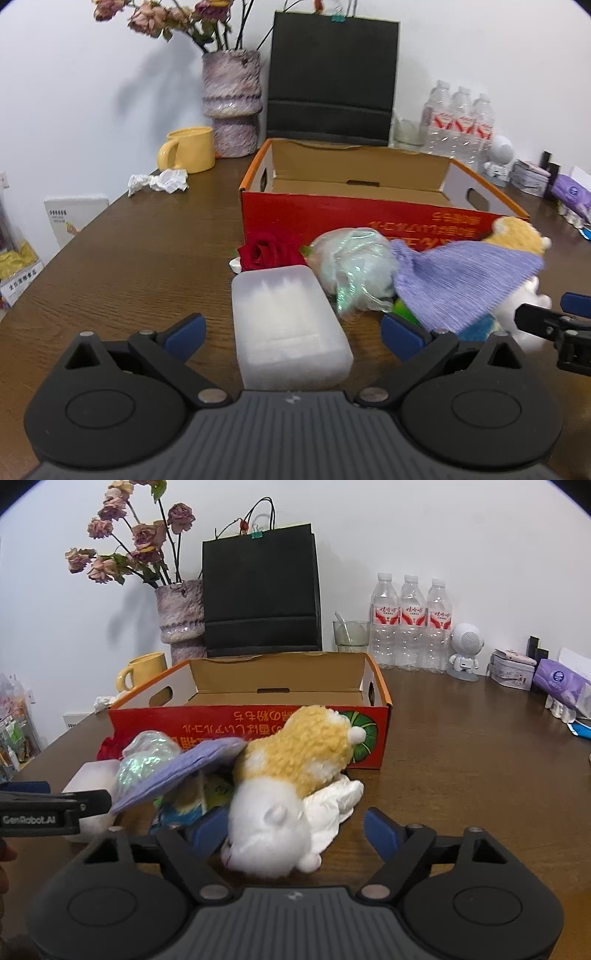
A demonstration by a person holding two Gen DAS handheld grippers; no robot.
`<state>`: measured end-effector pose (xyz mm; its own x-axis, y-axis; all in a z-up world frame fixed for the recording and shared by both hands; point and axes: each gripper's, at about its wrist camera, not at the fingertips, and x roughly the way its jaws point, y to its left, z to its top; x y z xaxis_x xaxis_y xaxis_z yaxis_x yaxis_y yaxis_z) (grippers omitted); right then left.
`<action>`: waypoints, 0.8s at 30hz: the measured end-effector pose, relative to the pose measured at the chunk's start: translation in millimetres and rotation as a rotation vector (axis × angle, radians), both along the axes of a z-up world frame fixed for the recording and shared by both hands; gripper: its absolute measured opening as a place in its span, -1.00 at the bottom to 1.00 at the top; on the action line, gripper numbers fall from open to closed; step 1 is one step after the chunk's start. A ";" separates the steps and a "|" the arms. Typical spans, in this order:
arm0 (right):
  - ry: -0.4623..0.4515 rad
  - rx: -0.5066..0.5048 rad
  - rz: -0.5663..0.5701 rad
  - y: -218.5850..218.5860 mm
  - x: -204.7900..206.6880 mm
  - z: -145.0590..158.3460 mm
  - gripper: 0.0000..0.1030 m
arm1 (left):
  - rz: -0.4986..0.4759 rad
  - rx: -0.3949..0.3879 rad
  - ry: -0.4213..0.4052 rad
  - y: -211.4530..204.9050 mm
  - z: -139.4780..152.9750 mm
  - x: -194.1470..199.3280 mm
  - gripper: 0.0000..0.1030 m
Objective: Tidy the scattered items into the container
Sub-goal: 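Grasp the white plastic container with the left gripper while the right grasps the plush toy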
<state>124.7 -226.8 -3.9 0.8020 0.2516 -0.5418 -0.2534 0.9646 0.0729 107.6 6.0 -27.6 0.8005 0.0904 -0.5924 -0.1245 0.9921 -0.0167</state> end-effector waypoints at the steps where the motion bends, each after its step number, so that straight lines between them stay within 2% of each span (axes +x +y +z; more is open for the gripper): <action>1: 0.006 0.001 0.002 0.4 3.5 -0.8 0.49 | 0.002 0.001 0.002 0.1 -1.2 2.5 1.00; 10: 0.041 -0.012 0.042 9.4 19.3 -11.3 0.45 | 0.020 0.028 0.027 0.7 -11.3 16.6 1.00; 14: 0.059 -0.017 0.050 12.8 23.8 -16.3 0.37 | 0.025 0.036 0.046 0.9 -17.0 20.5 0.90; 15: 0.061 -0.018 0.052 13.2 24.5 -17.4 0.34 | 0.025 0.034 0.048 1.4 -18.2 21.2 0.86; 16: 0.062 -0.016 0.054 13.2 24.9 -18.4 0.31 | 0.024 0.029 0.050 1.9 -19.4 21.7 0.70; 17: 0.059 -0.013 0.061 13.0 24.6 -19.0 0.22 | 0.026 0.017 0.052 3.0 -20.5 22.0 0.51; 19: 0.038 -0.017 0.082 14.0 21.3 -19.1 0.04 | 0.031 -0.010 0.049 6.2 -22.3 21.3 0.36; 20: 0.026 -0.022 0.089 15.0 19.1 -18.2 -0.09 | 0.033 -0.010 0.043 6.5 -23.0 20.0 0.34; 24: -0.020 -0.009 0.083 13.3 9.8 -12.7 -0.16 | 0.021 -0.024 0.027 8.4 -22.9 12.0 0.30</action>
<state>134.5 -213.5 -16.7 0.7895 0.3129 -0.5281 -0.3339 0.9408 0.0583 119.6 14.4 -50.5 0.7824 0.0926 -0.6158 -0.1459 0.9886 -0.0366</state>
